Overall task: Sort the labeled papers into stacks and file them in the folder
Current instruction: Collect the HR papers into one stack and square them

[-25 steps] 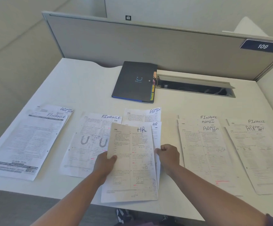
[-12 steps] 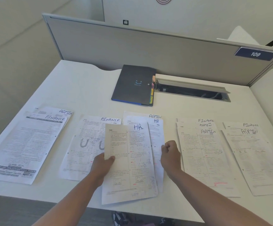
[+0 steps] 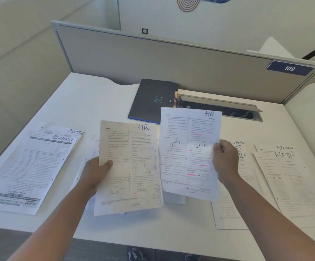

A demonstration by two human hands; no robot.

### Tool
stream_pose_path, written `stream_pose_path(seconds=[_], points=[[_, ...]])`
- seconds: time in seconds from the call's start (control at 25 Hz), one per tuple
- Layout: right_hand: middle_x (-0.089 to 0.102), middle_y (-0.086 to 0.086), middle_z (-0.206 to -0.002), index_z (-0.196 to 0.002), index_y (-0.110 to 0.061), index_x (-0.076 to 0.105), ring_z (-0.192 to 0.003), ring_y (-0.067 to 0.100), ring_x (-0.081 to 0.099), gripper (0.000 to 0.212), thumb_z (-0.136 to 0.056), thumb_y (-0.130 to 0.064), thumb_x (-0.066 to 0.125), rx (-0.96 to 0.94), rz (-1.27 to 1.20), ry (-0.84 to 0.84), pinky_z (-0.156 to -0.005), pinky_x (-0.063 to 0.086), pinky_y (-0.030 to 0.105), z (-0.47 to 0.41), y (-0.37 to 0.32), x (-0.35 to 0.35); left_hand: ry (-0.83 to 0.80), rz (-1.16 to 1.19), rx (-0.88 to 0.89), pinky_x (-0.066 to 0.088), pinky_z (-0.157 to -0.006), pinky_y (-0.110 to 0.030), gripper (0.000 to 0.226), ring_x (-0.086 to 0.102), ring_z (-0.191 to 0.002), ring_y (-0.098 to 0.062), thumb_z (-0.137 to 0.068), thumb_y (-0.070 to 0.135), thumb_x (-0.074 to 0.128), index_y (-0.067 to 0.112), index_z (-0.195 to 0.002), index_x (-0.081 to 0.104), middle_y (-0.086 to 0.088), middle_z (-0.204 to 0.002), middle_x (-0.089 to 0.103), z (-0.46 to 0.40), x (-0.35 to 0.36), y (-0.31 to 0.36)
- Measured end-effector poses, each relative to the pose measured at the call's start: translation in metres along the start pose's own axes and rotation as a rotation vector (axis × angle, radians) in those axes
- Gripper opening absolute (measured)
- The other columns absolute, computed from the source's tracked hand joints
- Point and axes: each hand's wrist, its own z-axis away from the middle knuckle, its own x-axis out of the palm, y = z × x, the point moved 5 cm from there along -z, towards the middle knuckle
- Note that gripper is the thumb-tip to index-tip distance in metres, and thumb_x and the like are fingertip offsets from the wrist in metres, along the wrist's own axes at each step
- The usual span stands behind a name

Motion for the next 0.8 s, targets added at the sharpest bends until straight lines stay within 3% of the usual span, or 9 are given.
stream_pose_path(seconds=[0.12,0.24,0.36,0.48,0.56,0.64,0.72,0.8], points=[[0.067,0.003,-0.083,-0.085,-0.017,0.064,-0.071,0.021,0.055,0.022,-0.103,-0.016,0.053,0.021,-0.027,0.014,-0.065,0.046,0.031,-0.009,-0.013,-0.016,0.067,0.025,0.057,0.057,-0.064,-0.034,0.014,0.075,-0.087,-0.027,-0.103,0.017,0.064,0.027,-0.095,0.070,0.003,-0.096,0.077,-0.001,-0.006,0.011],[0.072,0.004,-0.089,-0.087,-0.019,0.068,-0.072,0.021,0.060,0.023,-0.104,-0.016,0.052,0.078,-0.032,-0.096,-0.067,0.051,0.031,-0.008,-0.020,-0.015,0.096,0.069,0.102,0.058,-0.068,-0.036,0.015,0.074,-0.090,-0.027,-0.103,0.015,0.062,0.027,-0.096,0.069,0.002,-0.098,0.076,-0.001,-0.002,0.022],[0.075,0.006,-0.091,-0.096,-0.011,0.072,-0.076,0.022,0.064,0.020,-0.103,-0.017,0.055,0.116,-0.032,-0.238,-0.073,0.055,0.036,0.006,-0.021,0.008,-0.015,0.085,0.089,0.062,-0.086,-0.049,0.016,0.075,-0.098,-0.032,-0.102,0.012,0.061,0.021,-0.107,0.073,-0.005,-0.107,0.079,0.003,0.019,0.030],[0.057,0.008,-0.080,-0.089,-0.001,0.058,-0.072,0.021,0.049,0.026,-0.102,-0.023,0.054,0.154,-0.086,-0.305,-0.067,0.041,0.035,0.025,-0.018,0.033,-0.196,0.134,0.064,0.062,-0.087,-0.050,0.020,0.077,-0.099,-0.031,-0.097,0.013,0.064,0.020,-0.111,0.076,-0.005,-0.107,0.081,0.019,0.049,0.034],[0.050,0.006,-0.082,-0.086,-0.011,0.050,-0.073,0.021,0.043,0.026,-0.103,-0.029,0.051,0.174,-0.113,-0.321,-0.066,0.036,0.034,0.036,-0.017,0.044,-0.307,0.131,0.054,0.062,-0.087,-0.051,0.024,0.078,-0.098,-0.031,-0.086,0.021,0.071,0.019,-0.108,0.079,-0.007,-0.107,0.081,0.031,0.069,0.038],[0.059,-0.001,-0.091,-0.093,-0.020,0.054,-0.079,0.019,0.052,0.020,-0.105,-0.035,0.050,0.172,-0.125,-0.334,-0.068,0.042,0.034,0.042,-0.016,0.049,-0.347,0.115,0.054,0.061,-0.087,-0.051,0.030,0.078,-0.098,-0.032,-0.079,0.025,0.068,0.018,-0.105,0.080,-0.010,-0.107,0.081,0.037,0.081,0.040],[0.068,-0.005,-0.105,-0.103,-0.032,0.053,-0.090,0.017,0.066,0.005,-0.105,-0.036,0.052,0.161,-0.177,-0.343,-0.071,0.052,0.034,0.045,-0.017,0.052,-0.335,0.143,0.040,0.060,-0.083,-0.047,0.032,0.077,-0.101,-0.033,-0.082,0.033,0.063,0.020,-0.105,0.081,-0.009,-0.107,0.081,0.039,0.085,0.040],[0.075,-0.003,-0.105,-0.114,-0.034,0.051,-0.091,0.017,0.075,0.010,-0.105,-0.032,0.056,0.149,-0.254,-0.369,-0.071,0.060,0.035,0.047,-0.018,0.053,-0.335,0.204,0.008,0.059,-0.081,-0.043,0.043,0.078,-0.100,-0.029,-0.094,0.055,0.051,0.028,-0.108,0.081,-0.004,-0.108,0.081,0.042,0.087,0.042]])
